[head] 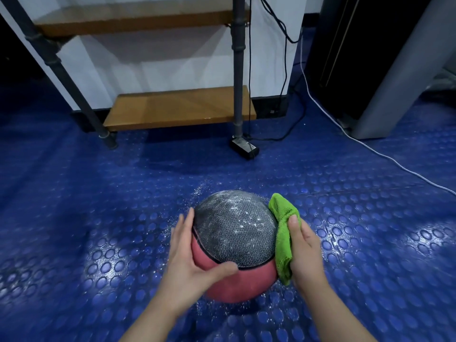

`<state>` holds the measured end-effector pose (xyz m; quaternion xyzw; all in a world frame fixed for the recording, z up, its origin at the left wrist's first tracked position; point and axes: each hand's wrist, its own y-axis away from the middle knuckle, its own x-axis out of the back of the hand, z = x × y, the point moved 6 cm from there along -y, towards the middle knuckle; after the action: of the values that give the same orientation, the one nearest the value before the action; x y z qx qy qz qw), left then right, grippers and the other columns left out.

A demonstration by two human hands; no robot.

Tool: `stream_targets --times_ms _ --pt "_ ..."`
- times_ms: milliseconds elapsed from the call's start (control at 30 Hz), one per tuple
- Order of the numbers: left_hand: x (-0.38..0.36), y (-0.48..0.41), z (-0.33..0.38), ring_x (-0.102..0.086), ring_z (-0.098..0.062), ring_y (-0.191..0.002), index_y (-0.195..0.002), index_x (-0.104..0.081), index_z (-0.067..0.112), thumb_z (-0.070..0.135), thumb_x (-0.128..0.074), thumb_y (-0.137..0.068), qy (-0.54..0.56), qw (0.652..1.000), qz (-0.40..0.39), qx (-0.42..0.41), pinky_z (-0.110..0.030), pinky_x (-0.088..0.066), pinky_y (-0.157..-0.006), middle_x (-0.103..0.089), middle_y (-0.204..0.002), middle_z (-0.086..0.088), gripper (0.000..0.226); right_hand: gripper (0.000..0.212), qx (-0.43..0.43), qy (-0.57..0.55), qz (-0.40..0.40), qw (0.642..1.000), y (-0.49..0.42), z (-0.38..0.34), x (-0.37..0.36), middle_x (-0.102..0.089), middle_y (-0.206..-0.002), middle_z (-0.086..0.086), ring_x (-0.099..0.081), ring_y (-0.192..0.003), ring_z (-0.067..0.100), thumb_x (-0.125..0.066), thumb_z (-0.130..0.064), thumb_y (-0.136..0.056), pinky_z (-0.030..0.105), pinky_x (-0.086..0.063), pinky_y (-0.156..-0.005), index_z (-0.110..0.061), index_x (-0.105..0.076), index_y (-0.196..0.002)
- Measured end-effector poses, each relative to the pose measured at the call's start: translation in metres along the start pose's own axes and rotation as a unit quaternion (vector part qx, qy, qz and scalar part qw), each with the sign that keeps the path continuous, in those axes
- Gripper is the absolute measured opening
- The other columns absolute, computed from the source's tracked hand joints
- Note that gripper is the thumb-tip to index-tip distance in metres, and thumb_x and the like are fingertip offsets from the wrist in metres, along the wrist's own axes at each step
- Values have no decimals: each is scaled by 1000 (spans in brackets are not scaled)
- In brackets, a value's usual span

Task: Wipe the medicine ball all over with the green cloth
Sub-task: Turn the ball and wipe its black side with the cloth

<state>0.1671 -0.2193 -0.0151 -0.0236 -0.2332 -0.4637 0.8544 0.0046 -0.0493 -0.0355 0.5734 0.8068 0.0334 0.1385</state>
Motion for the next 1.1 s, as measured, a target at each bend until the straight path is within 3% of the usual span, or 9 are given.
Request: stream_targets --times_ms 133,233,367,533,633,700,800,967,1100 --pt "-7 8 24 8 -3 -150 -140 2 70 95 -30 -69 -64 988 141 -24 -47 -5 -122 1 -162 24 82 31 -16 0 -4 1000 -1 -2 3 -74 -105 3 -67 -105 24 -54 -44 -92 47 -48 -98 -23 -73 -102" --pt "-9 0 23 -4 -6 -151 -135 0 73 79 -9 -82 -82 976 203 5 -52 -12 -122 -9 -162 24 54 62 -19 -50 5 999 -1 -7 11 -72 -109 7 -66 -107 26 -68 -69 -68 46 -47 -98 -20 -72 -106" --pt "-18 -7 17 -17 -8 -149 -147 -27 53 75 -14 -86 -68 975 214 3 -45 -19 -121 -28 -158 20 66 34 66 53 44 995 13 -24 5 -66 -75 -10 -59 -78 13 -51 -48 -93 20 -47 -70 -20 -65 -80" --pt "-16 -5 9 -27 -3 -144 -143 -41 47 70 -24 -90 -39 969 245 -15 -33 -25 -116 -37 -152 21 61 60 207 407 -76 886 27 -18 -40 -34 -148 -21 -21 -142 0 -25 -62 -91 26 -15 -116 -35 -41 -142" --pt "-13 -3 5 -29 2 -142 -137 -42 53 69 -28 -89 -7 967 256 -19 -26 -23 -112 -38 -150 24 53 53 159 376 -61 911 7 -22 -35 -48 -139 -16 -39 -132 5 -30 -57 -95 29 -29 -112 -29 -51 -135" --pt "-14 -4 4 -30 2 -141 -135 -42 55 69 -29 -88 2 965 261 -19 -25 -23 -109 -39 -149 24 51 39 81 361 -51 928 -9 -23 -31 -66 -110 -6 -58 -108 14 -35 -50 -99 30 -42 -89 -23 -62 -107" --pt "-16 -7 6 -34 -3 -140 -137 -48 48 69 -31 -88 6 963 268 -23 -26 -26 -107 -42 -147 21 56 40 9 350 -23 936 -18 -24 -26 -64 -86 -2 -59 -88 21 -34 -46 -100 32 -39 -73 -17 -60 -91" --pt "-13 -18 6 -39 -3 -136 -135 -55 42 69 -32 -88 21 959 282 -9 -28 -34 -104 -48 -144 18 59 46 78 381 14 921 17 -28 -35 -60 -130 5 -51 -124 24 -37 -44 -100 31 -39 -95 -12 -57 -125" --pt "-7 -30 6 -44 -6 -133 -132 -58 40 64 -36 -88 31 958 285 13 -31 -37 -103 -50 -141 18 55 43 194 362 -44 911 59 -34 -57 -27 -151 -18 -16 -143 -2 -35 -45 -100 28 -14 -119 -42 -24 -142"
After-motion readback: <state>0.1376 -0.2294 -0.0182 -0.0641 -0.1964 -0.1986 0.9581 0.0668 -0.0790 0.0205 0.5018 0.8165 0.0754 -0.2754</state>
